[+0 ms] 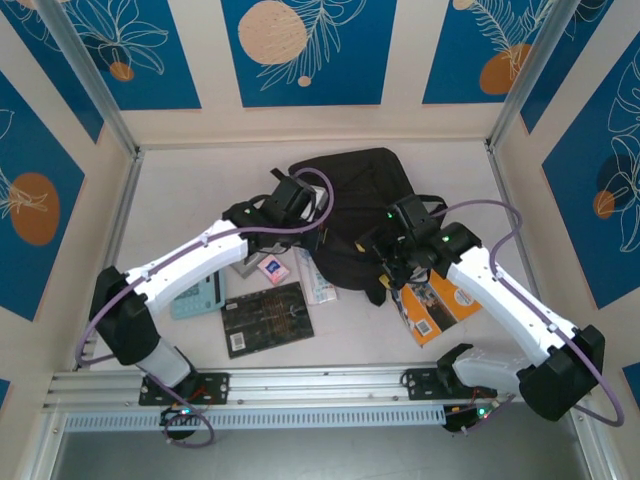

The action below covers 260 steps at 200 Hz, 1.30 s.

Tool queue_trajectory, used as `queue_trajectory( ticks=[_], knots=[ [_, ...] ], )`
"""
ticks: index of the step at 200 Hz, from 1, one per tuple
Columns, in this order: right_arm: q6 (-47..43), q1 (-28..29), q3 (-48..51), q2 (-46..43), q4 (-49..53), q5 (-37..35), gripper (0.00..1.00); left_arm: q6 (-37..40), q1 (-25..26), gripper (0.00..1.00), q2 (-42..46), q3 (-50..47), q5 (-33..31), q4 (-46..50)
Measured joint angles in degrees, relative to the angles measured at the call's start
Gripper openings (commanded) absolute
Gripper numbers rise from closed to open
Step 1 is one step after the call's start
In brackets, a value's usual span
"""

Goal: Pack books, pencil case, and school supplies into a backpack

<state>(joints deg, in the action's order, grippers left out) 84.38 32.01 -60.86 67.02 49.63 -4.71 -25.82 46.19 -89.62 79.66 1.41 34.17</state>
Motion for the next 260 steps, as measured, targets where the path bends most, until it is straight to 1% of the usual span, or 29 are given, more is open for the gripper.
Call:
queue_trajectory(
  ticks=[10,22,24,29,31,32,34,36,38,40,41,44,46,48,49,50,60,61,74,101,129,208,238,260],
  knots=[
    [0.9,0.0,1.0,0.7,-0.5,-0.7,0.75,-0.3,0.7,0.00,0.6,0.0,-0.1,0.2],
    [1.4,-0.1,2.1,1.4,-0.9,-1.6,0.65,-0.7,1.0,0.00,1.4,0.0,-0.2,0.6],
    [1.9,-0.1,2.3,1.4,-1.0,-1.8,0.62,-0.7,1.0,0.00,1.5,0.0,-0.2,0.7],
    [1.9,-0.2,2.8,1.6,-1.1,-2.3,0.57,-0.8,1.0,0.00,1.9,0.0,-0.4,0.8],
    [2.3,-0.2,2.9,1.7,-1.2,-2.5,0.54,-0.8,1.0,0.00,2.0,0.0,-0.4,0.9],
    [2.4,-0.2,3.1,1.7,-1.2,-2.6,0.50,-0.8,1.0,0.00,2.1,0.0,-0.4,1.0],
    [2.2,-0.2,3.2,1.7,-1.2,-2.7,0.49,-0.8,1.0,0.00,2.2,0.0,-0.5,1.0],
    [2.1,-0.2,3.3,1.8,-1.2,-3.0,0.44,-0.8,1.0,0.00,2.3,0.0,-0.6,1.1],
    [2.5,-0.2,3.6,1.8,-1.2,-3.4,0.41,-0.8,1.0,0.00,2.5,0.0,-0.7,1.1],
    [2.5,-0.2,3.7,1.8,-1.2,-3.5,0.40,-0.8,1.0,0.00,2.6,0.0,-0.9,1.2],
    [2.3,-0.2,3.8,1.8,-1.2,-3.5,0.37,-0.8,1.0,0.00,2.6,0.0,-1.0,1.2],
    [2.4,-0.2,4.0,1.8,-1.2,-3.9,0.34,-0.8,1.0,0.00,2.8,0.0,-1.2,1.3],
    [2.6,-0.2,4.2,1.8,-1.3,-4.1,0.31,-0.8,1.0,0.00,2.9,0.0,-1.3,1.4],
    [2.3,-0.3,4.3,1.8,-1.2,-4.2,0.30,-0.7,1.0,0.00,3.0,0.0,-1.5,1.4],
    [2.4,-0.3,4.5,1.8,-1.3,-4.3,0.27,-0.7,1.0,0.00,3.0,0.0,-1.7,1.5],
    [2.5,-0.3,4.5,1.8,-1.3,-4.4,0.27,-0.7,1.0,0.00,3.0,0.0,-1.7,1.5],
    [2.7,-0.4,5.3,1.8,-1.6,-4.9,0.15,-0.6,1.0,0.00,3.3,0.0,-2.4,1.8],
    [2.2,-0.5,5.4,1.8,-1.6,-4.9,0.12,-0.6,1.0,0.00,3.3,0.0,-2.5,1.9],
    [2.2,-1.0,6.5,1.7,-2.4,-5.3,0.00,-0.1,1.0,0.00,3.3,0.0,-3.4,2.3],
    [1.3,-1.7,8.1,1.0,-4.0,-5.2,0.00,1.8,1.6,0.00,3.1,0.0,-6.2,3.0],
    [0.4,-2.0,8.5,-0.2,-4.9,-5.2,0.00,4.9,1.8,0.00,2.0,0.0,-10.5,3.4],
    [-4.1,-2.0,9.2,0.0,-8.4,-5.7,0.00,13.9,1.8,0.00,-4.6,3.8,-20.4,3.5],
    [-6.3,-2.0,9.2,0.0,-8.3,-6.5,0.00,15.8,0.5,0.00,-7.1,5.7,-23.4,3.3],
    [-7.7,-2.0,9.2,0.0,-8.3,-7.0,0.00,16.4,-1.0,0.00,-7.9,6.6,-24.3,3.2]
  ],
)
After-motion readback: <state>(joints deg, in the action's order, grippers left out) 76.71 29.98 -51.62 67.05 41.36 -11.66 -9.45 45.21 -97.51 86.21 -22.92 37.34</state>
